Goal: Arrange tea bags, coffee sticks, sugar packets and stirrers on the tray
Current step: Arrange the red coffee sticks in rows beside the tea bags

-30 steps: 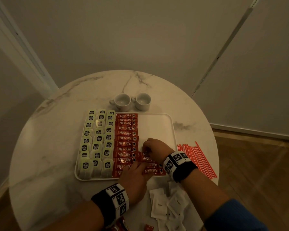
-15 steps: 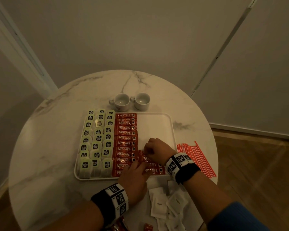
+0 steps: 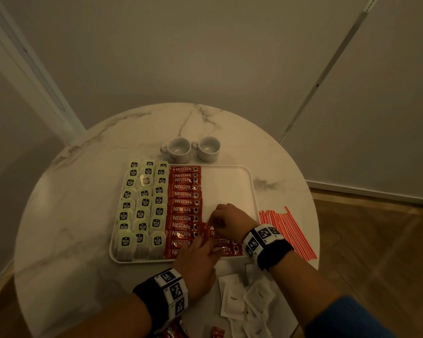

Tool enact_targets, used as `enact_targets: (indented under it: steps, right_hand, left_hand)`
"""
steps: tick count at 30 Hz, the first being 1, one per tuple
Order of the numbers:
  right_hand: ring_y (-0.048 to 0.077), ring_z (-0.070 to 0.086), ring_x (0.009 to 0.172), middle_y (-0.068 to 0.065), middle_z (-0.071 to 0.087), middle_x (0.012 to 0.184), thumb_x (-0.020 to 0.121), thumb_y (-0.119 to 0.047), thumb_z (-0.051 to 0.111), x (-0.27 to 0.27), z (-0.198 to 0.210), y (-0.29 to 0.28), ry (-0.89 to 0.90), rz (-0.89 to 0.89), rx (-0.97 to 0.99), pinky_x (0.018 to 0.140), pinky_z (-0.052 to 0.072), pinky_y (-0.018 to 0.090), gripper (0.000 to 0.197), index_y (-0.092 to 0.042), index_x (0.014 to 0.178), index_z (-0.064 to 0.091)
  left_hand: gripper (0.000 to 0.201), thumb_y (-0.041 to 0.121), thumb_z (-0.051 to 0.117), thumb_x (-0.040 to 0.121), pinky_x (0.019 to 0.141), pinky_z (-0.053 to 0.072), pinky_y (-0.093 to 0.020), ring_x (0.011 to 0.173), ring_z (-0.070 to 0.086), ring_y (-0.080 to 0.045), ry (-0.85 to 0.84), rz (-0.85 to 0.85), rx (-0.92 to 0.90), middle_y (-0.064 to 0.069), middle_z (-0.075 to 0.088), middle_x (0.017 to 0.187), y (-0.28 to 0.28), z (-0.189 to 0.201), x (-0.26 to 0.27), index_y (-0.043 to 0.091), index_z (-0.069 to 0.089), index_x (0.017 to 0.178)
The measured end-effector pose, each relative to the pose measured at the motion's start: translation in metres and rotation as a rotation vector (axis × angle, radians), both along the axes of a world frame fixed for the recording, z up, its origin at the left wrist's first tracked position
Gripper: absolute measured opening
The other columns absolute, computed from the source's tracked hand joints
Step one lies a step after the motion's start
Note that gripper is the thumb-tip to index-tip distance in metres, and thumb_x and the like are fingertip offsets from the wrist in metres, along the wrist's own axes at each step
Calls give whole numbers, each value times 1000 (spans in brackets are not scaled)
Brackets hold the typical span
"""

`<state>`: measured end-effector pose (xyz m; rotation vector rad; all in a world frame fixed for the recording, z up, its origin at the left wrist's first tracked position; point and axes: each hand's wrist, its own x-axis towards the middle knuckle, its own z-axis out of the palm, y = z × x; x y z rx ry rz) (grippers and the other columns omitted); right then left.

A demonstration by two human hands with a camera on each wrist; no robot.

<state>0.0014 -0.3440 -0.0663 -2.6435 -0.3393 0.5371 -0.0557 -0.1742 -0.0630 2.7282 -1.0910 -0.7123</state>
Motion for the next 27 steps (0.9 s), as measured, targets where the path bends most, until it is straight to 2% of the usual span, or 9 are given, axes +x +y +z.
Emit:
enact_targets:
  steps: [6, 12, 16, 20, 22, 24, 27]
  right_hand:
    - [19, 51, 102, 1, 58, 109, 86, -17, 65, 0, 2, 0, 11, -3, 2, 91, 47, 33, 23, -19, 109, 68]
    - [17, 50, 99, 2, 57, 107, 87, -21, 66, 0, 3, 1, 19, -4, 1, 88, 46, 30, 19, -17, 105, 69]
    - [11, 52, 88, -4, 55, 97, 86, -21, 67, -1, 8, -6, -13, -155, 95, 79, 43, 21, 9, -18, 94, 69]
    - [10, 55, 86, -5, 58, 94, 87, -23, 65, -7, 18, -21, -41, -285, 162, 77, 43, 22, 2, -21, 88, 64]
    - [10, 57, 85, -5, 60, 93, 89, -21, 63, -14, 23, -24, -63, -333, 197, 77, 44, 22, 5, -24, 85, 61]
    - [9, 57, 83, -5, 61, 92, 90, -20, 62, -25, 28, -24, -78, -360, 218, 77, 45, 23, 8, -26, 84, 60]
    - [7, 56, 81, -6, 61, 92, 91, -23, 61, -44, 32, -13, -57, -369, 226, 77, 47, 21, 4, -23, 88, 63]
  left_hand:
    - [50, 34, 42, 95, 109, 26, -45, 136, 21, -24, -4, -10, -19, 4, 23, 152, 1, 0, 0, 30, 33, 144]
    - [51, 34, 41, 95, 109, 26, -43, 136, 20, -24, -5, -18, -30, 5, 21, 153, 2, -2, 0, 31, 32, 144]
    - [48, 33, 42, 93, 107, 30, -43, 133, 26, -21, -18, 43, -130, 5, 27, 149, 9, 1, 5, 30, 38, 141]
    - [44, 37, 42, 92, 104, 35, -39, 127, 35, -16, -42, 169, -203, 10, 38, 143, 26, 4, 18, 31, 47, 136]
    - [37, 38, 41, 94, 102, 38, -35, 120, 39, -12, -40, 230, -210, 12, 46, 132, 38, 8, 23, 31, 53, 128]
    - [25, 38, 42, 96, 97, 40, -30, 106, 43, -6, -13, 226, -218, 13, 51, 116, 50, 17, 26, 29, 58, 113]
    - [10, 36, 45, 95, 85, 42, -19, 91, 47, -4, 129, 146, -187, 12, 49, 101, 71, 30, 20, 29, 52, 96]
